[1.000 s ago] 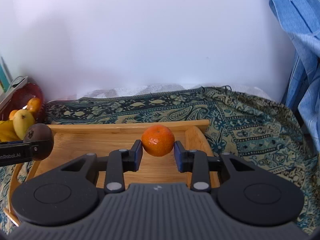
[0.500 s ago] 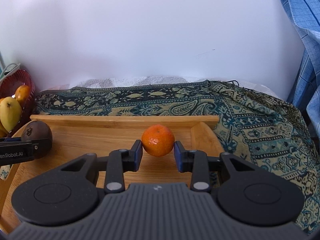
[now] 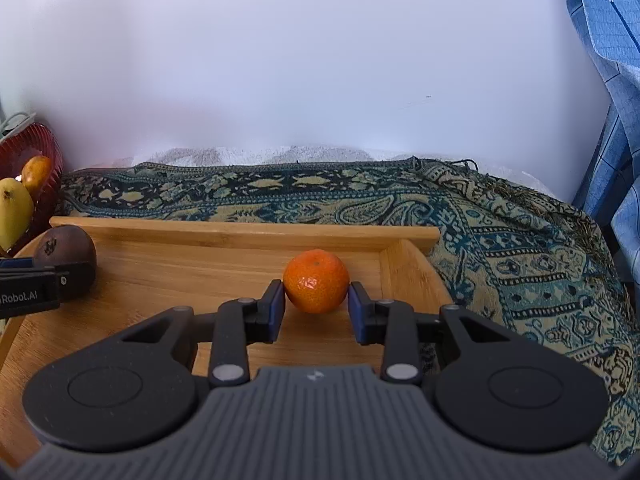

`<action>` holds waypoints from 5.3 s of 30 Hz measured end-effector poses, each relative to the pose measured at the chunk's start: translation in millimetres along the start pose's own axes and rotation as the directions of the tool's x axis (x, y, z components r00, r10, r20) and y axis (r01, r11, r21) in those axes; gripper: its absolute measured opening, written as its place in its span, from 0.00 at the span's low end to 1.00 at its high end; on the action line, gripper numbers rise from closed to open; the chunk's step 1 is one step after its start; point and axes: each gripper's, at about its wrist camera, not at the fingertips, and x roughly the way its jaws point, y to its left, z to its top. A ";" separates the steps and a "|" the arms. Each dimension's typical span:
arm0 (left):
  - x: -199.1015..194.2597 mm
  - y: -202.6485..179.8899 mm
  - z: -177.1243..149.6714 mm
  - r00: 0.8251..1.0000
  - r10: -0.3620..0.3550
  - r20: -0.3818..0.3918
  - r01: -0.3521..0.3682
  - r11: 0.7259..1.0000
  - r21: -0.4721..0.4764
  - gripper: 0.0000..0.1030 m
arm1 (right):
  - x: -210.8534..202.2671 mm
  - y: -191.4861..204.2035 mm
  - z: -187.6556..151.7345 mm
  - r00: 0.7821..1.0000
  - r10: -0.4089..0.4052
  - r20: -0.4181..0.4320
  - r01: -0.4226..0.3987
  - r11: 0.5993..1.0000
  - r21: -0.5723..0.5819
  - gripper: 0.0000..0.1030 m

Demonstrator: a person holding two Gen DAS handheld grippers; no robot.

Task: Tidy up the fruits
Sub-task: 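Open both tools to release the dark fruit and mandarin on the tray, then withdraw both tools from the tray back toward the remaining fruits, then close left tool on a mandarin while right tool grasps a red date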

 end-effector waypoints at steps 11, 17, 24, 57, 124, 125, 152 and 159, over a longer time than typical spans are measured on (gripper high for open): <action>0.2 2.1 -2.5 1.000 -0.013 0.012 0.013 1.000 0.001 0.59 | 1.6 1.8 -0.7 1.000 -0.003 0.000 0.003 1.000 0.000 0.37; 1.1 1.7 -1.8 1.000 -0.012 0.007 0.012 1.000 0.004 0.59 | 1.2 1.8 -0.5 1.000 -0.003 -0.002 0.003 1.000 0.001 0.37; 0.4 2.0 -2.1 1.000 -0.017 0.002 0.017 1.000 0.007 0.60 | -0.1 3.7 -1.7 1.000 0.006 -0.006 -0.006 1.000 -0.001 0.48; -137.1 -9.1 -65.8 0.988 -0.054 0.142 0.042 0.995 0.085 0.95 | -118.1 23.5 -57.5 0.989 0.038 0.142 -0.030 0.998 -0.059 0.91; -207.0 -11.5 -243.5 0.979 -0.050 0.196 0.024 0.991 0.130 0.98 | -207.6 -9.6 -224.2 0.956 -0.013 0.294 0.043 0.994 -0.096 1.00; -206.7 -12.0 -244.5 0.980 -0.050 0.194 0.025 0.991 0.130 0.97 | -206.1 -10.6 -224.0 0.958 -0.013 0.287 0.040 0.995 -0.089 1.00; -213.4 -14.9 -252.2 0.972 -0.072 0.222 0.040 0.989 0.145 0.49 | -196.8 -16.2 -224.7 0.970 -0.011 0.241 0.025 0.998 -0.057 0.50; -215.3 -16.6 -254.3 0.970 -0.094 0.224 0.058 0.985 0.162 0.38 | -197.1 -16.7 -224.8 0.970 -0.010 0.244 0.024 0.998 -0.056 0.43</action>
